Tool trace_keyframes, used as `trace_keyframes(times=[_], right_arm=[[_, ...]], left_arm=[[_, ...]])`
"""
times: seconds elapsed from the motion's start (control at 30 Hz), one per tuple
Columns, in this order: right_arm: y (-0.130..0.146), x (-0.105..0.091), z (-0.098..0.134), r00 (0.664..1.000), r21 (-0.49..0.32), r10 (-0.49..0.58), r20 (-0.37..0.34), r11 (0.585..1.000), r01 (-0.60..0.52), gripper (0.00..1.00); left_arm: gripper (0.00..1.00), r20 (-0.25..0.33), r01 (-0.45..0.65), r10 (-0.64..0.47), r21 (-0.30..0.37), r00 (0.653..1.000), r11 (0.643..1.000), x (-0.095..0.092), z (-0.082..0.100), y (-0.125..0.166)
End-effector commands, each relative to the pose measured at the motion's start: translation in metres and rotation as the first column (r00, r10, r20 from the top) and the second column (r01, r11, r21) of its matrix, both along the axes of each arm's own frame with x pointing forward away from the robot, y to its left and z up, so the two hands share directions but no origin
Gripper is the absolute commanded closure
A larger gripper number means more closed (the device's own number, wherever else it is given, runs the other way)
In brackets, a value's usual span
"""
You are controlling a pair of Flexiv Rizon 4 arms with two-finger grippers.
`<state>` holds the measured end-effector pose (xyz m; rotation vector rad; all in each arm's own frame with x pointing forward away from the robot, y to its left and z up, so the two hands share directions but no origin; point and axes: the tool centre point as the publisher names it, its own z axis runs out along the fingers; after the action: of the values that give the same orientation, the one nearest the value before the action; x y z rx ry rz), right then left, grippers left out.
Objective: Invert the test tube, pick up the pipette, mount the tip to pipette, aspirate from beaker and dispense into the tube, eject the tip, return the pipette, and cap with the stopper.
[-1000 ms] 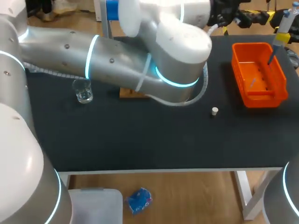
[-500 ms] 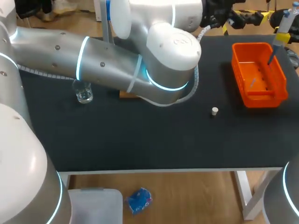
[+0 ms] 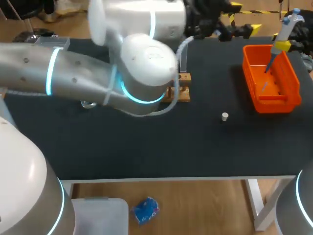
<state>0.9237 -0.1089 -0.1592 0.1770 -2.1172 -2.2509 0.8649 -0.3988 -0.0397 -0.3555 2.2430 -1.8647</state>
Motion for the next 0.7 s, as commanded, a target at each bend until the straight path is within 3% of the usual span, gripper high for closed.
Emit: trace_keyframes(times=[0.03, 0.2, 0.7], right_arm=[[0.025, -0.019, 0.007, 1.0, -0.009, 0.01, 0.007, 1.0, -0.01, 1.0], [0.054, -0.045, 0.009, 0.996, -0.007, 0.084, 0.012, 0.996, -0.084, 1.0], [0.054, -0.045, 0.009, 0.996, -0.007, 0.084, 0.012, 0.996, -0.084, 1.0]], left_arm=[[0.0, 0.043, 0.024, -0.017, -0.168, 0.999, 0.985, -0.018, -0.004, 0.055], [0.0, 0.018, 0.008, -0.005, -0.161, 1.0, 0.987, -0.033, -0.013, 0.079], [0.0, 0.027, -0.014, 0.019, -0.158, 0.999, 0.987, -0.035, -0.015, 0.084]])
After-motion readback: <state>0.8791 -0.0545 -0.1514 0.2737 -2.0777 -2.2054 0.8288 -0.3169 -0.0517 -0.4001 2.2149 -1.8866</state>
